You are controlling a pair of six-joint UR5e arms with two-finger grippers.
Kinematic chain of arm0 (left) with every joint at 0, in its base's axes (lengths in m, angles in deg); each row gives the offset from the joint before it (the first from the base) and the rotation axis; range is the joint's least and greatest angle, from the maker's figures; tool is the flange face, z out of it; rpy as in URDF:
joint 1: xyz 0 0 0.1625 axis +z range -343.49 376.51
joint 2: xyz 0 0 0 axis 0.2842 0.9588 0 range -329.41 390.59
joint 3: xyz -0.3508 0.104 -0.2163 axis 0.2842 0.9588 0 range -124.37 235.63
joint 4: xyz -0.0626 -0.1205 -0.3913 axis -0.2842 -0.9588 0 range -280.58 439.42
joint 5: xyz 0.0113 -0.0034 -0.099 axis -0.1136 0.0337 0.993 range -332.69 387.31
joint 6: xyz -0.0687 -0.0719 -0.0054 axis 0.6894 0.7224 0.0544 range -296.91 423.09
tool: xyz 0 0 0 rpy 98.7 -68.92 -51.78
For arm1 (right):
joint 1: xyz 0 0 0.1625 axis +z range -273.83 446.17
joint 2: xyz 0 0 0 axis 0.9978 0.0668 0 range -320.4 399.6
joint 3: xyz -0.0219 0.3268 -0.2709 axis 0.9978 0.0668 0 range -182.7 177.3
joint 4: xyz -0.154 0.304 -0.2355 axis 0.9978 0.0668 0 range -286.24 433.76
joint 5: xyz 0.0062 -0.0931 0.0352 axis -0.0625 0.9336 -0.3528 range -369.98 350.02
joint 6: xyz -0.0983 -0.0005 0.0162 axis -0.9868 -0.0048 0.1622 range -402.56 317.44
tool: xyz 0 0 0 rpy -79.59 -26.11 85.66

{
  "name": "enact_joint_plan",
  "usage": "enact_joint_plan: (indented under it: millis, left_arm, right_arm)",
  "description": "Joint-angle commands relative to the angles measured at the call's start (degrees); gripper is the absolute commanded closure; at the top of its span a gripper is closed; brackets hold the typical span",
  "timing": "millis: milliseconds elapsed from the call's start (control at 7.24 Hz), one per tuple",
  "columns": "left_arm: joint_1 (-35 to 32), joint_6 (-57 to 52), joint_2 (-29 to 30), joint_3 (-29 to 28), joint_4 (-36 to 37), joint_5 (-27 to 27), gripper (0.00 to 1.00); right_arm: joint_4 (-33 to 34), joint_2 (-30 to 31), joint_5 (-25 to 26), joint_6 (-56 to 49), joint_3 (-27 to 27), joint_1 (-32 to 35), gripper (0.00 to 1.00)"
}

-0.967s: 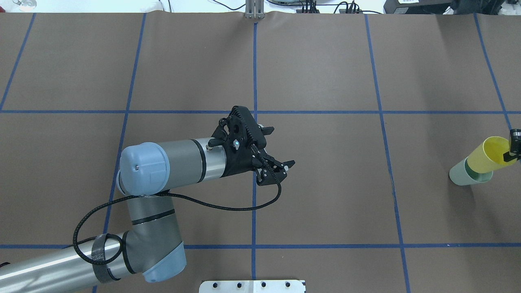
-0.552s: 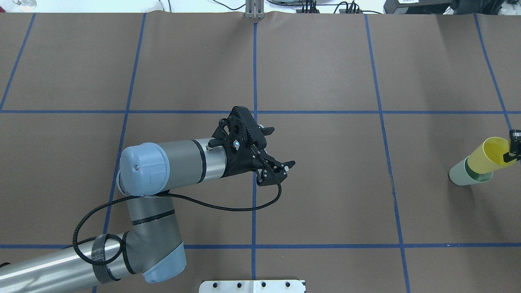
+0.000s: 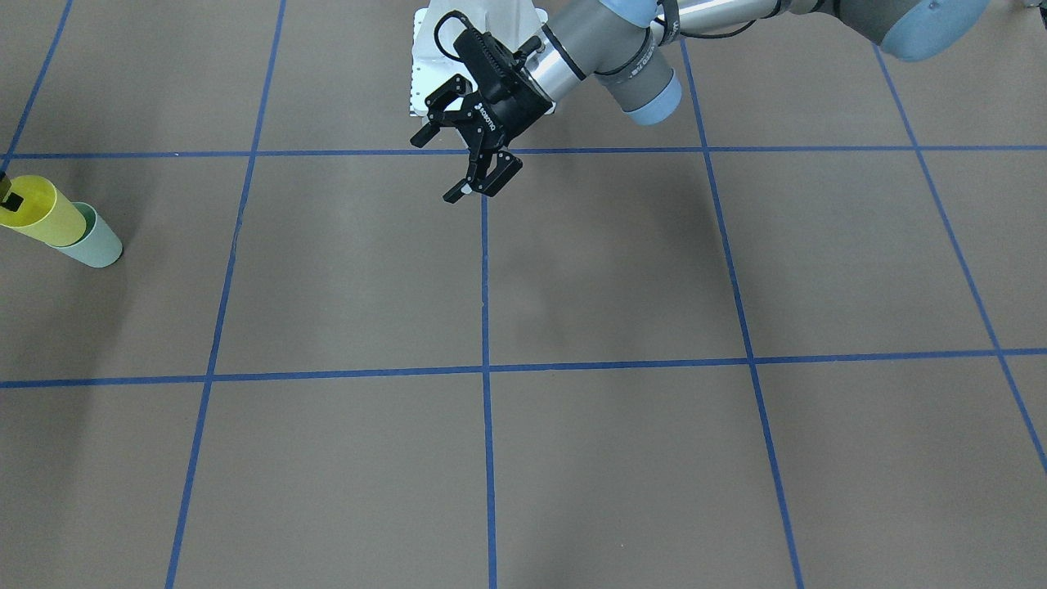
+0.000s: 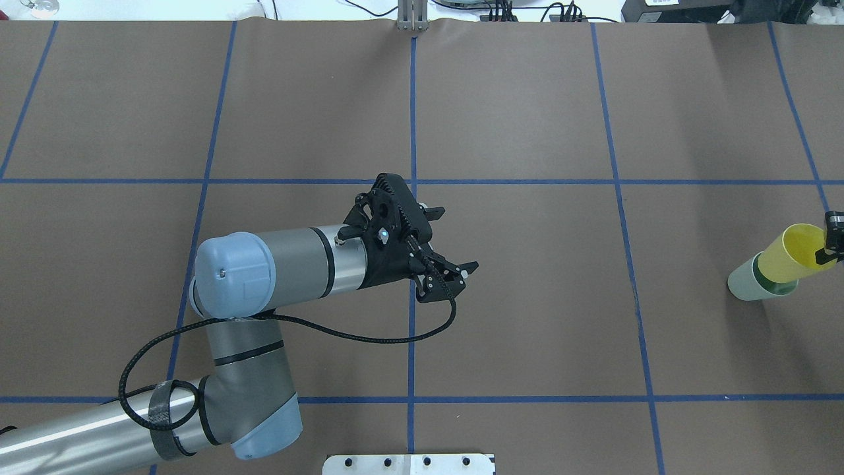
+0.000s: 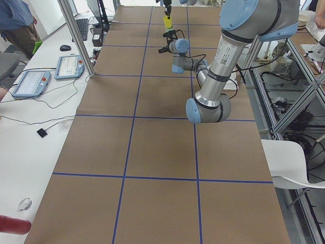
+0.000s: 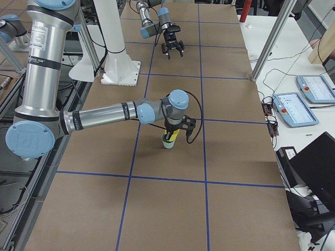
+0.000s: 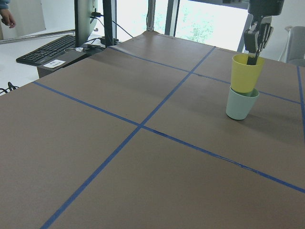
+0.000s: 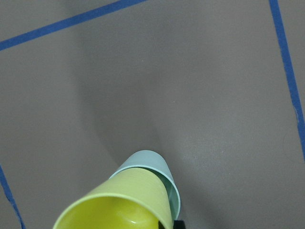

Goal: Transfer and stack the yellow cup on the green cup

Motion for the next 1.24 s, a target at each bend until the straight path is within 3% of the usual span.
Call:
enact_joint_plan:
  millis: [0, 552, 690, 829, 967, 1105]
  left_arm:
    - [0.09, 0.00, 0.00, 0.07, 0.03, 0.00, 0.01]
    - [0.18, 1.85, 0.09, 0.07, 0.03, 0.00, 0.01]
    - [0.18, 1.85, 0.09, 0.16, 0.03, 0.00, 0.01]
    - [0.18, 1.93, 0.09, 0.16, 0.03, 0.00, 0.01]
    - [0.18, 1.93, 0.17, 0.16, 0.03, 0.00, 0.01]
    - [0.18, 2.02, 0.26, 0.16, 0.03, 0.00, 0.01]
  right_arm:
    - [0.00, 0.04, -0.33, 0.03, 0.10, -0.06, 1.00]
    - [-0.35, 0.30, -0.42, -0.06, 0.18, -0.06, 1.00]
    - [-0.35, 0.39, -0.42, -0.15, 0.18, -0.06, 0.85]
    - [-0.35, 0.39, -0.42, -0.15, 0.27, -0.06, 0.48]
    - [-0.35, 0.48, -0.42, 0.03, 0.27, -0.06, 0.00]
    - [-0.35, 0.39, -0.42, -0.06, 0.27, -0.15, 0.00]
